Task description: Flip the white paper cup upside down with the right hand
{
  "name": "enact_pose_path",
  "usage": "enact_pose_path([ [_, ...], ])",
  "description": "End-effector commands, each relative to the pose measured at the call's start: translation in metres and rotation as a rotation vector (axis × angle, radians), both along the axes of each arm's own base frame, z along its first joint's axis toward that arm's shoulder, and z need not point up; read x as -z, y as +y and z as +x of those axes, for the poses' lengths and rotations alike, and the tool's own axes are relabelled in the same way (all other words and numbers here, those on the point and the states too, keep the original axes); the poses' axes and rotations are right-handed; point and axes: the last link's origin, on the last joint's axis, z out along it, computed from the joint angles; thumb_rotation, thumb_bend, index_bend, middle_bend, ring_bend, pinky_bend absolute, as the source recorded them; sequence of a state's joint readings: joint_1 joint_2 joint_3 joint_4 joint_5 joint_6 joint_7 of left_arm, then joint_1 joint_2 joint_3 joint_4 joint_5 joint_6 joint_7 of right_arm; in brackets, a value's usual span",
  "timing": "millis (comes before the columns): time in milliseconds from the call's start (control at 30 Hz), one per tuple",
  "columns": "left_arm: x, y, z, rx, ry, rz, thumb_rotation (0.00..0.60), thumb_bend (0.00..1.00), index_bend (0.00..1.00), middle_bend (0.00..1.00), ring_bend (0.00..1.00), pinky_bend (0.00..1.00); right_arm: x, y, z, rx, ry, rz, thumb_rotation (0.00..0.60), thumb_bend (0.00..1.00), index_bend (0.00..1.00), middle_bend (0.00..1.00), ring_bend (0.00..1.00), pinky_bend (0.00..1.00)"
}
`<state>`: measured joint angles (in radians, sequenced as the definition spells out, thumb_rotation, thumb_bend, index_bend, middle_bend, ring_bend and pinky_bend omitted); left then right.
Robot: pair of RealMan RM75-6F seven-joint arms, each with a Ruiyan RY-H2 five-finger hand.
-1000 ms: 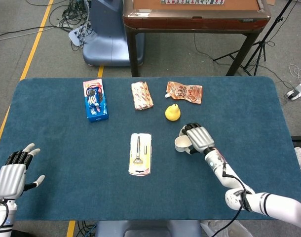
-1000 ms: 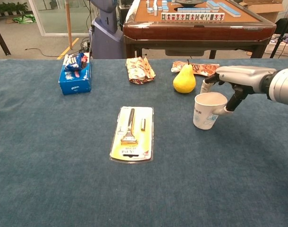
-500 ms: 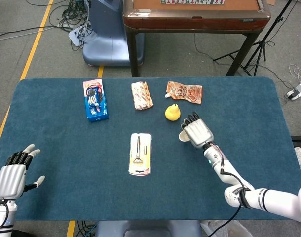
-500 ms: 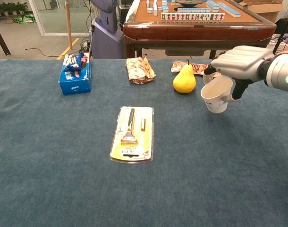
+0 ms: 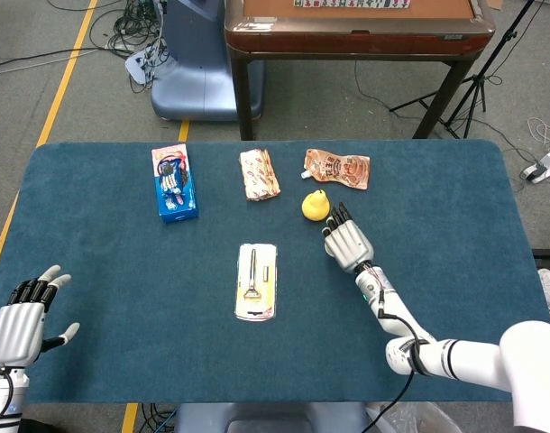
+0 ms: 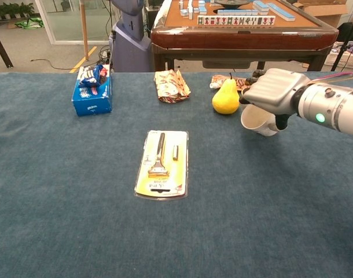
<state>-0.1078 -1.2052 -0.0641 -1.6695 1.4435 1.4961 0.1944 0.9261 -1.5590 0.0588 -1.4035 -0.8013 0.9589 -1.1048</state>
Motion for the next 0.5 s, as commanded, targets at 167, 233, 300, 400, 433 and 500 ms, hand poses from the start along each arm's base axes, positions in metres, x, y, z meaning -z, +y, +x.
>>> enact_pose_path([
  [167, -0.001, 0.0, -0.002, -0.004, 0.001, 0.003, 0.6, 0.15, 0.22, 0.13, 0.16, 0.13, 0.005, 0.003, 0.02, 0.034, -0.167, 0.027, 0.6, 0.14, 0.0, 0.02, 0.0, 0.0],
  [233, -0.001, -0.001, -0.002, -0.005, 0.001, 0.003, 0.6, 0.15, 0.22, 0.13, 0.16, 0.13, 0.001, 0.003, 0.023, 0.047, -0.248, 0.029, 0.6, 0.12, 0.0, 0.01, 0.0, 0.0],
  [300, -0.001, -0.001, -0.002, -0.005, 0.001, 0.002, 0.6, 0.15, 0.22, 0.13, 0.16, 0.13, -0.005, 0.002, 0.024, 0.068, -0.338, 0.03, 0.6, 0.12, 0.0, 0.02, 0.0, 0.0],
  [400, -0.002, -0.001, -0.001, -0.004, 0.002, 0.001, 0.6, 0.15, 0.22, 0.13, 0.16, 0.13, -0.017, 0.0, 0.019, 0.121, -0.475, 0.035, 0.6, 0.12, 0.0, 0.06, 0.0, 0.0],
  [433, -0.001, -0.001, -0.001, -0.004, 0.002, 0.001, 0.6, 0.15, 0.22, 0.13, 0.16, 0.13, -0.021, 0.0, 0.015, 0.139, -0.514, 0.035, 0.6, 0.12, 0.01, 0.08, 0.0, 0.0],
  [500, -0.001, -0.001, -0.001, -0.005, 0.002, -0.002, 0.6, 0.15, 0.22, 0.13, 0.16, 0.13, -0.03, -0.002, 0.006, 0.176, -0.587, 0.031, 0.6, 0.12, 0.08, 0.1, 0.0, 0.0],
])
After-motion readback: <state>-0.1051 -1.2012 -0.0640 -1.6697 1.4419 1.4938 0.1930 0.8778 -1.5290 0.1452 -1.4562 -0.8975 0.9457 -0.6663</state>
